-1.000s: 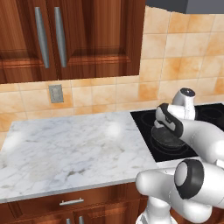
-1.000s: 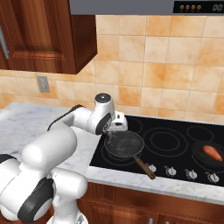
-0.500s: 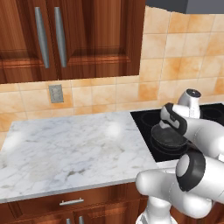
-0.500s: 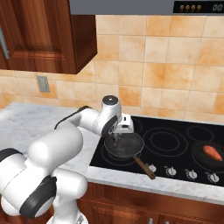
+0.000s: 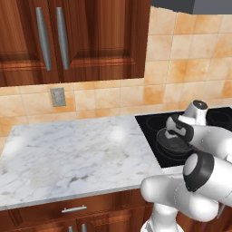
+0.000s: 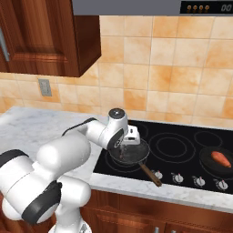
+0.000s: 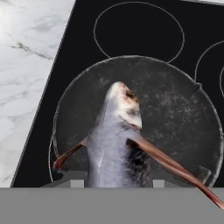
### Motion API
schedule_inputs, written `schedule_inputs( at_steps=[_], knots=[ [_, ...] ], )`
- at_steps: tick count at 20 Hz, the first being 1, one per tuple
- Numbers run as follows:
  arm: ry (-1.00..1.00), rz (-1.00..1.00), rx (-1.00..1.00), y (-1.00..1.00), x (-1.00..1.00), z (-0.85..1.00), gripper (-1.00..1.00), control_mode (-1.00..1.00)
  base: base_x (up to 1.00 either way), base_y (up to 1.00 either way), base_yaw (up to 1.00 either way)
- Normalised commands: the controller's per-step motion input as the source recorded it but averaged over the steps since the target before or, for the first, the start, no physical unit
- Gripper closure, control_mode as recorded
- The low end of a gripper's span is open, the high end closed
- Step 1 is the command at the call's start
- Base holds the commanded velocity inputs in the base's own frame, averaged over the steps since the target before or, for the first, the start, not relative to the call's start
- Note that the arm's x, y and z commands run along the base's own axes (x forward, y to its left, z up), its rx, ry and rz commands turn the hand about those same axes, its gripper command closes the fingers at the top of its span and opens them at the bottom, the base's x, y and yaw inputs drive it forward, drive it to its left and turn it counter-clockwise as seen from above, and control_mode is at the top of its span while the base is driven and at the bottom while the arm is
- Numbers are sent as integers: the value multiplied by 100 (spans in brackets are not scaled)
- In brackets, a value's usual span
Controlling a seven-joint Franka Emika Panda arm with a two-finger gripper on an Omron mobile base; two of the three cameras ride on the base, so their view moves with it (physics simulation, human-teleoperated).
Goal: Place both pans onto different burners. Then place the sweet potato and the fish on different pans.
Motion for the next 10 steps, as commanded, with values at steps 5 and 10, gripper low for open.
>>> schedule_inputs(
  at_steps=[5, 10],
  knots=[
    [-7, 0, 0, -19, 3, -17, 100, -100, 0, 0, 0],
    [-4, 0, 0, -3, 1, -18, 100, -100, 0, 0, 0]
  ],
)
